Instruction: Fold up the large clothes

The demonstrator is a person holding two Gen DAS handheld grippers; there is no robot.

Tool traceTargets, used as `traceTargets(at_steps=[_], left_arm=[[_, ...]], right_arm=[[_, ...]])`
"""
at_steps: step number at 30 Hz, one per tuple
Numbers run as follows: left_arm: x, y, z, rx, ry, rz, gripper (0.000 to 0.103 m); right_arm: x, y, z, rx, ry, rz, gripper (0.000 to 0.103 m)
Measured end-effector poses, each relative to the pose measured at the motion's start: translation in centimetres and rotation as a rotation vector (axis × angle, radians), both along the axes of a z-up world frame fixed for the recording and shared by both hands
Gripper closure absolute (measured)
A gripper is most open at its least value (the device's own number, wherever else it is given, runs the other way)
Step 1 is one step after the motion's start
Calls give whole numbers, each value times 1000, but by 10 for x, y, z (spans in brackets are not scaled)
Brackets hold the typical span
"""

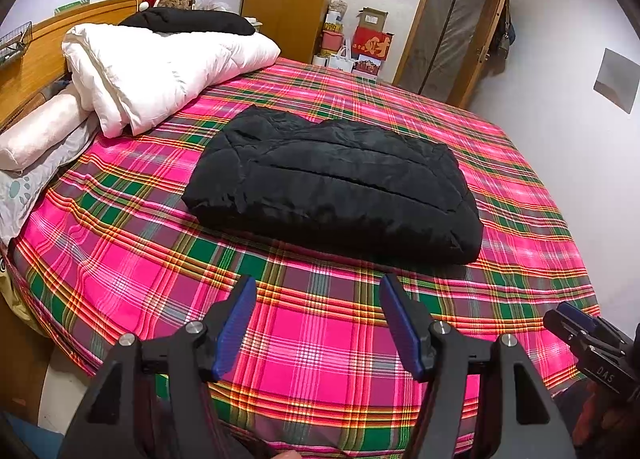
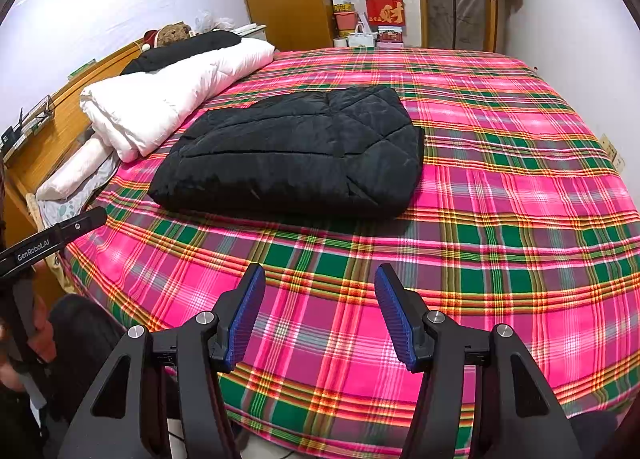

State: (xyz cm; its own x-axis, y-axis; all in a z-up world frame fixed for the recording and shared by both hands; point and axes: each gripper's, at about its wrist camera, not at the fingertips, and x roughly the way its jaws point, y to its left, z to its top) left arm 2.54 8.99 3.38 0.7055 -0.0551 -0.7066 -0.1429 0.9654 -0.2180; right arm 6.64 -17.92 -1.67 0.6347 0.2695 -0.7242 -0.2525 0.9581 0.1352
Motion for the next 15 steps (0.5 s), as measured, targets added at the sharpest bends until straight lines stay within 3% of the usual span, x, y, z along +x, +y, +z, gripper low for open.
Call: traceTargets(at_steps=[15], left_arm=[[0, -6, -5, 48, 30, 13, 37]], right_arm=[[-2, -5, 0, 17, -3, -10, 45]])
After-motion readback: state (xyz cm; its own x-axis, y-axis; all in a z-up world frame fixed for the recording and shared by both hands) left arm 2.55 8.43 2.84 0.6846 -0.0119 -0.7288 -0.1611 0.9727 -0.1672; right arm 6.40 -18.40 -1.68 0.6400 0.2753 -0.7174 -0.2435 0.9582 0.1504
